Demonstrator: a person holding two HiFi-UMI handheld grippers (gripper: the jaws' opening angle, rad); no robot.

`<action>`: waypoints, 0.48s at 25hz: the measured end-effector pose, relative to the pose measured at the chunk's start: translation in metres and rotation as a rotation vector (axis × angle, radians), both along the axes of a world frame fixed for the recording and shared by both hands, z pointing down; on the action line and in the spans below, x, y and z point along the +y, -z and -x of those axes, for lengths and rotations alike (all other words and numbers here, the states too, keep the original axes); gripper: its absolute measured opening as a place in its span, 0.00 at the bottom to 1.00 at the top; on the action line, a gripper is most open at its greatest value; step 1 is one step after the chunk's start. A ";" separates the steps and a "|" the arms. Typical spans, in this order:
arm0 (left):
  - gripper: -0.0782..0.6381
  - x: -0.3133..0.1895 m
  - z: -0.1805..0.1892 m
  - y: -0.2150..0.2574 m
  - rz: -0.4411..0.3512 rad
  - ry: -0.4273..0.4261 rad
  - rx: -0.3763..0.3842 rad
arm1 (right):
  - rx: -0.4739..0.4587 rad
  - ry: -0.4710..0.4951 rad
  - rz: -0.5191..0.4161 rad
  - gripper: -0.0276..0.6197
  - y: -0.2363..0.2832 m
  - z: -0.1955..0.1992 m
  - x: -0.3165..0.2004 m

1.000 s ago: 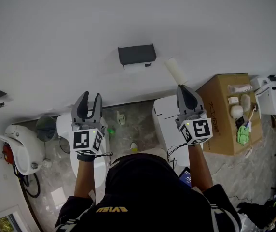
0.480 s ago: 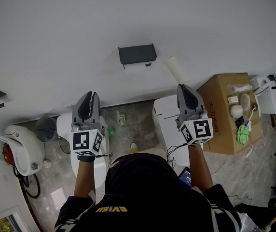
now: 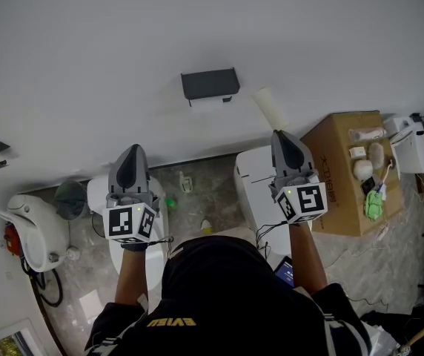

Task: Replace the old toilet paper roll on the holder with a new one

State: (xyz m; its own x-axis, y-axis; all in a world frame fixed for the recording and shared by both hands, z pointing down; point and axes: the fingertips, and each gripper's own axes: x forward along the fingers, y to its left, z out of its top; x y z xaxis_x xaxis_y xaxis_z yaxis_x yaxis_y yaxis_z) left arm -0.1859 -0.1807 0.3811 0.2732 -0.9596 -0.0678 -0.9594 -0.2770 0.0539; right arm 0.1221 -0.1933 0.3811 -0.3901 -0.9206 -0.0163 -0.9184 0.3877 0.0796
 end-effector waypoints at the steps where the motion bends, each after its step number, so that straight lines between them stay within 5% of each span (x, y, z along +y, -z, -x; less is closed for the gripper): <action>1: 0.12 0.001 0.000 0.001 -0.001 -0.002 0.006 | 0.001 0.001 -0.002 0.04 0.000 0.000 0.001; 12: 0.12 0.002 -0.005 -0.004 0.005 -0.008 -0.025 | 0.017 -0.023 -0.008 0.04 0.002 -0.005 0.002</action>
